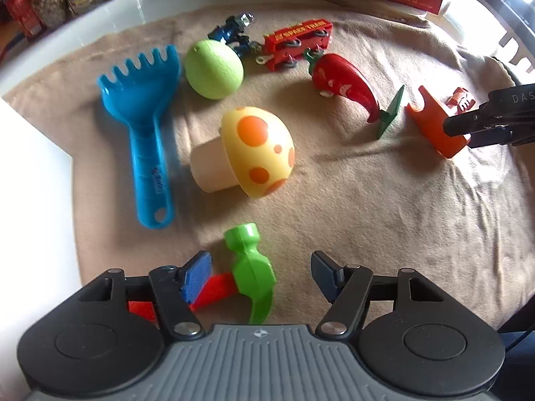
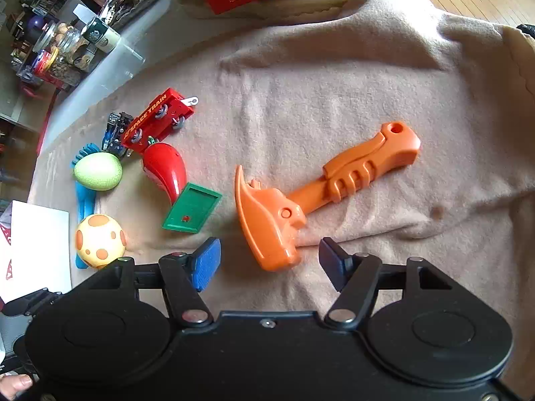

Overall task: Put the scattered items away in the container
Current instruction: 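Close the right tool on the orange axe head while the left tool grasps the red-handled green hammer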

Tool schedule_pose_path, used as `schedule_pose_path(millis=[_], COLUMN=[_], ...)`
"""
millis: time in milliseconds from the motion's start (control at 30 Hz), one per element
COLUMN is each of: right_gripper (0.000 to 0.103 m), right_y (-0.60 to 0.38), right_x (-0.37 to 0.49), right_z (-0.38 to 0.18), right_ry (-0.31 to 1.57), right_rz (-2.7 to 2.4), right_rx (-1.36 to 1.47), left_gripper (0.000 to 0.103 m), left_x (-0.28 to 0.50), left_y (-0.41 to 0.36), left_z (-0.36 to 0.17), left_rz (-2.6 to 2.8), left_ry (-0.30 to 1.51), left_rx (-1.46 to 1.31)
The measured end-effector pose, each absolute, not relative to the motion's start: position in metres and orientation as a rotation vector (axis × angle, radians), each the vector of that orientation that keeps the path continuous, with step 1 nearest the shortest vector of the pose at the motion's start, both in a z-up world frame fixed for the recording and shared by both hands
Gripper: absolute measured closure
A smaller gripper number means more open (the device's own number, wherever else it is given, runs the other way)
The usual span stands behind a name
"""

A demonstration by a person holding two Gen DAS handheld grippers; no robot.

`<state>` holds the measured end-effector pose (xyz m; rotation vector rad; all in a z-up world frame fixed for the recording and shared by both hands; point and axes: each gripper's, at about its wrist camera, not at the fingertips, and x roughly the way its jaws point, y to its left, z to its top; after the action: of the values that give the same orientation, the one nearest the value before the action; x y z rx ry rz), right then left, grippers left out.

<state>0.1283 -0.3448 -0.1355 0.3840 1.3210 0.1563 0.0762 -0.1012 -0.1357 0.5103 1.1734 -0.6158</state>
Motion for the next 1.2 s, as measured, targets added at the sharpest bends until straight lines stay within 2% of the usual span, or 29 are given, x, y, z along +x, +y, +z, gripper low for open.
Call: schedule_pose_path(millis=[67,133,333,467,600,800,833,867,900,967,1033,1067,1100,1200], right_gripper=[0.04,0.04,0.04,0.04,0.04,0.04,0.04,0.04,0.04,0.04,0.04,0.04,0.04,0.04], right_y=[-0.341,-0.338,-0.338,-0.343,-0.345,-0.345,-0.345,-0.345,-0.346,-0.347,-0.349,-0.349,-0.35,-0.355], right_x=[0.13,0.131,0.132,0.131,0.13,0.13,0.13,0.13,0.13,0.131,0.131,0.132,0.132,0.133], right_z=[-0.135,-0.135,-0.136,-0.136,-0.135,-0.134,-0.134,-0.133,-0.133,-0.133,-0.133,-0.133,-0.133,-0.133], right_ry=[1.321,1.32,1.316,1.316,1.311,1.306,1.306,1.304,1.303,1.299,1.296,1.294,1.292,1.281], right_rz=[0.16,0.164,0.152,0.147,0.142,0.145,0.145,0.144,0.14,0.129,0.116,0.111,0.104,0.083], right_rx=[0.382,0.378,0.398,0.418,0.423,0.429,0.428,0.427,0.429,0.432,0.439,0.441,0.444,0.471], left_gripper=[0.026,0.024,0.026,0.033,0.033,0.033,0.031,0.038,0.054,0.063,0.064,0.069,0.081,0.084], left_x=[0.075,0.074,0.076,0.077,0.077,0.07,0.068,0.066,0.066,0.071,0.072,0.071,0.071,0.069], left_y=[-0.098,-0.092,-0.076,-0.068,-0.061,-0.07,-0.074,-0.076,-0.078,-0.08,-0.08,-0.081,-0.081,-0.081], left_z=[-0.129,-0.127,-0.141,-0.137,-0.131,-0.162,-0.166,-0.166,-0.164,-0.164,-0.164,-0.163,-0.161,-0.158], left_rz=[-0.588,-0.573,-0.616,-0.621,-0.654,-0.691,-0.689,-0.696,-0.71,-0.727,-0.714,-0.716,-0.723,-0.758], left_ry=[1.103,1.048,1.053,1.054,1.063,1.136,1.127,1.114,1.124,1.187,1.206,1.208,1.212,1.255], left_rx=[0.577,0.645,0.711,0.741,0.755,0.854,0.868,0.858,0.825,0.723,0.684,0.675,0.653,0.545])
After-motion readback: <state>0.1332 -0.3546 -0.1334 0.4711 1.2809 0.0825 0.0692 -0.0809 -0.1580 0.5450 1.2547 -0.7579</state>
